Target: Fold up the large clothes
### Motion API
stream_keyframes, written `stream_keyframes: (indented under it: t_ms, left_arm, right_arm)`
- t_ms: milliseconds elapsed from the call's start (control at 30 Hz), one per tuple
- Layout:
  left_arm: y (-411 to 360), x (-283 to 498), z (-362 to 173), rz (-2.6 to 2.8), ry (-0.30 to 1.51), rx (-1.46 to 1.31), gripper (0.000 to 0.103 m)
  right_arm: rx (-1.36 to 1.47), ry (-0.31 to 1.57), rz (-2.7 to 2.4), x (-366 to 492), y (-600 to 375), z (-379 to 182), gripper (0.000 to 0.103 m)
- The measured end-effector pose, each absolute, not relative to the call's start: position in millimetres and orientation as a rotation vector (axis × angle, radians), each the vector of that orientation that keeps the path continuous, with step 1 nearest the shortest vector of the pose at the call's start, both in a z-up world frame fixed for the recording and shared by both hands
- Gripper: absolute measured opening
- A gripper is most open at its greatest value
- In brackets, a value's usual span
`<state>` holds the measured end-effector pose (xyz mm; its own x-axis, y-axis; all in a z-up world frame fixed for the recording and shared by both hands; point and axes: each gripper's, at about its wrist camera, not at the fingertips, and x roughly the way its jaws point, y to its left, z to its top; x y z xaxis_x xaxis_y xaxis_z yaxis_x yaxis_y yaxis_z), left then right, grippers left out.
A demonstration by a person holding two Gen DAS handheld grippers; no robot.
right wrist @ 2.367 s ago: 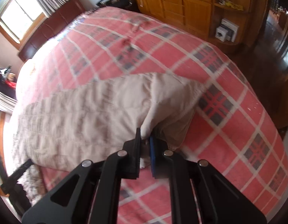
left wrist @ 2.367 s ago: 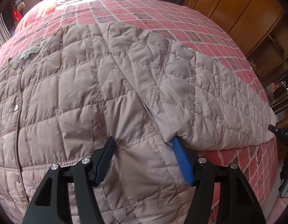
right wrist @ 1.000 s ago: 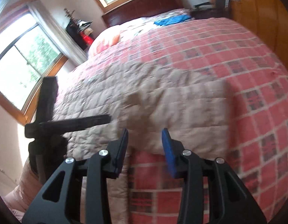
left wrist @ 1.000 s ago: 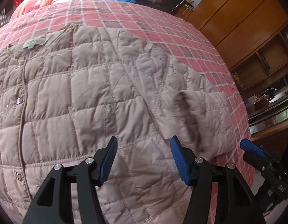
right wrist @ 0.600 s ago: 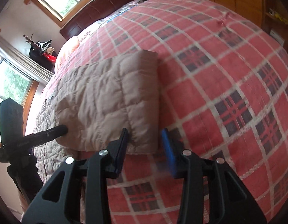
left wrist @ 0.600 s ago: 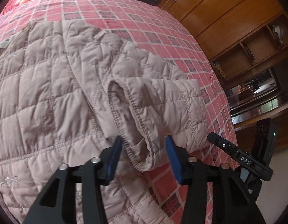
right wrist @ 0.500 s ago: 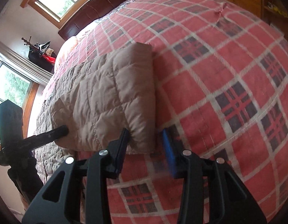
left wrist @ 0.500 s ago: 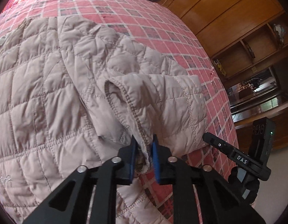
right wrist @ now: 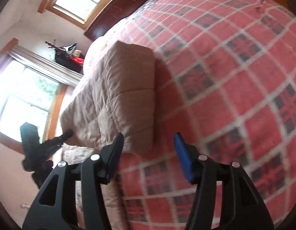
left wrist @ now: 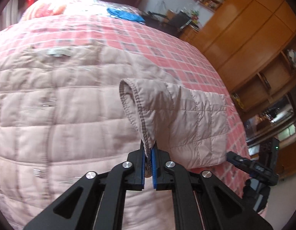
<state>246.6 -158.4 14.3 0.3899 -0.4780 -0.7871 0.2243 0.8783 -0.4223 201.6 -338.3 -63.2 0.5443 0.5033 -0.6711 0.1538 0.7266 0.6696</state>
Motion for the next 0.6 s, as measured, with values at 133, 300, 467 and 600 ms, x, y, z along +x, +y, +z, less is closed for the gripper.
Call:
stream_keyframes:
  t_ms: [133, 300, 467, 600]
  left_arm:
    - [-104.3, 250.7, 18.1, -0.371, 1.059, -0.318, 0.005]
    - [-56.5, 245.6, 33.8, -0.318, 1.0, -0.335, 0.005]
    - [-22.8, 247.7, 40.7, -0.258, 0.976, -0.333, 0.005]
    - [6.9, 255.7, 28.3, -0.201, 1.007, -0.33, 0.005]
  right_arm:
    - [0.71, 1.025, 0.276, 222.2, -318.0, -58.8, 0.058]
    - [0.684, 1.066, 0.331, 246.8, -296.5, -57.8, 0.06]
    - [0.629, 1.109, 0.37, 264.3, -269.9, -55.5, 0.058]
    - [0.579, 1.139, 0.358, 266.0, -257.9, -58.1, 0.049]
